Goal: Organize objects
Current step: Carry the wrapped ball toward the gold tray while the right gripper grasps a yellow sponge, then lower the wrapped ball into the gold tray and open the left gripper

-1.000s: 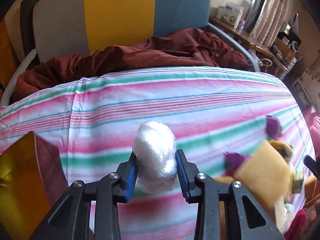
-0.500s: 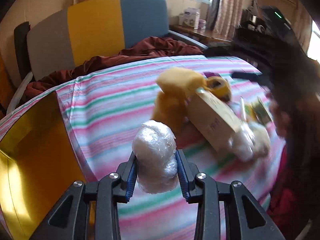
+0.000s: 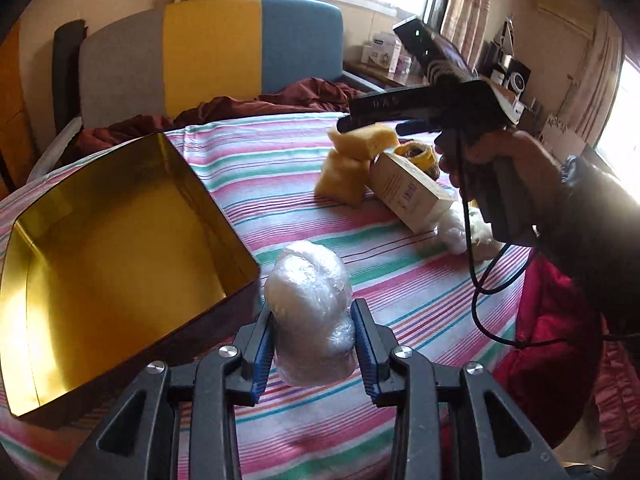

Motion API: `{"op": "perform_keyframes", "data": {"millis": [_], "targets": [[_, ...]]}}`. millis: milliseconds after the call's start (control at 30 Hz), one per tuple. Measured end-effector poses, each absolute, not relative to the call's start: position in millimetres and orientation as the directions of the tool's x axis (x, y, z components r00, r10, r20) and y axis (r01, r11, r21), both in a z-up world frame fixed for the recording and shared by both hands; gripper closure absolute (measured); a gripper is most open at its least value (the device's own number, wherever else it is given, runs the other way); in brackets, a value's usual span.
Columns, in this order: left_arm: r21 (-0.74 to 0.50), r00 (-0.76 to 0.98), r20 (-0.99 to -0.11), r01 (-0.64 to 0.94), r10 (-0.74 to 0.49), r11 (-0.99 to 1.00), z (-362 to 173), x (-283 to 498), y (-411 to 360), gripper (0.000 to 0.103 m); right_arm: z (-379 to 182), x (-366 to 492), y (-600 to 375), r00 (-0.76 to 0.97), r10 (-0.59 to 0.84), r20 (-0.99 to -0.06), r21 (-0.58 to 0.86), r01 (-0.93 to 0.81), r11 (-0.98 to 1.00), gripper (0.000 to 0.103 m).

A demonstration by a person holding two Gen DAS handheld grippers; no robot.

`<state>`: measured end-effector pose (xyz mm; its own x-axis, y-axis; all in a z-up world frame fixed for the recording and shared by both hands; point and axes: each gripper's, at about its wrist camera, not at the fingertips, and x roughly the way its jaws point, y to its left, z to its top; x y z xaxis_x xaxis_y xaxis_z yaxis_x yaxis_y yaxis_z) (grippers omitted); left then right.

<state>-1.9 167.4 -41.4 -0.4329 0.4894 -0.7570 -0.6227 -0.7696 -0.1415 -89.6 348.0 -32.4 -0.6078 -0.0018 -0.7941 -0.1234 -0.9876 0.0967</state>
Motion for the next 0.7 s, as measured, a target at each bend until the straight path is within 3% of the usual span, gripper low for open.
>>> {"op": "perform_keyframes", "data": {"millis": [33,67,100,300,467,600,700], "targets": [[-0.151,-0.438,-0.752,-0.614,0.493,-0.775,-39.7,-2.0,161.3,0.067,-33.3,-91.5,345.5,-0.601,-0.007,-0.799,0.094,-0.114,-0.989,0.014],[-0.157,-0.442,-0.749,-0.605,0.494,-0.78,-39.0,-2.4,157.2,0.067,-34.3,-93.9,342.5,-0.588,-0.013,-0.809,0.091,-0.103,-0.99,0.041],[-0.166,-0.443,-0.748,-0.597,0.495,-0.785,-38.5,-3.1,152.8,0.067,-35.0,-93.9,339.8,-0.58,-0.005,-0.815,0.077,-0.1,-0.992,0.048],[-0.189,-0.471,-0.736,-0.547,0.486,-0.815,-35.0,-6.0,130.5,0.067,-29.0,-82.6,324.6,-0.591,0.034,-0.806,0.009,-0.069,-0.998,0.053],[-0.201,-0.504,-0.721,-0.505,0.476,-0.839,-30.0,-6.8,111.8,0.067,-9.3,-56.1,290.8,-0.653,-0.047,-0.756,0.021,0.047,-0.999,0.054],[-0.197,-0.531,-0.716,-0.468,0.453,-0.861,-27.3,-6.5,96.4,0.067,-27.8,-38.6,249.4,-0.589,-0.147,-0.795,0.017,0.22,-0.975,0.054],[-0.196,-0.547,-0.718,-0.435,0.431,-0.879,-26.7,-8.0,84.1,0.067,-60.6,-31.9,230.1,-0.514,-0.136,-0.847,-0.013,0.276,-0.961,0.054]]}}
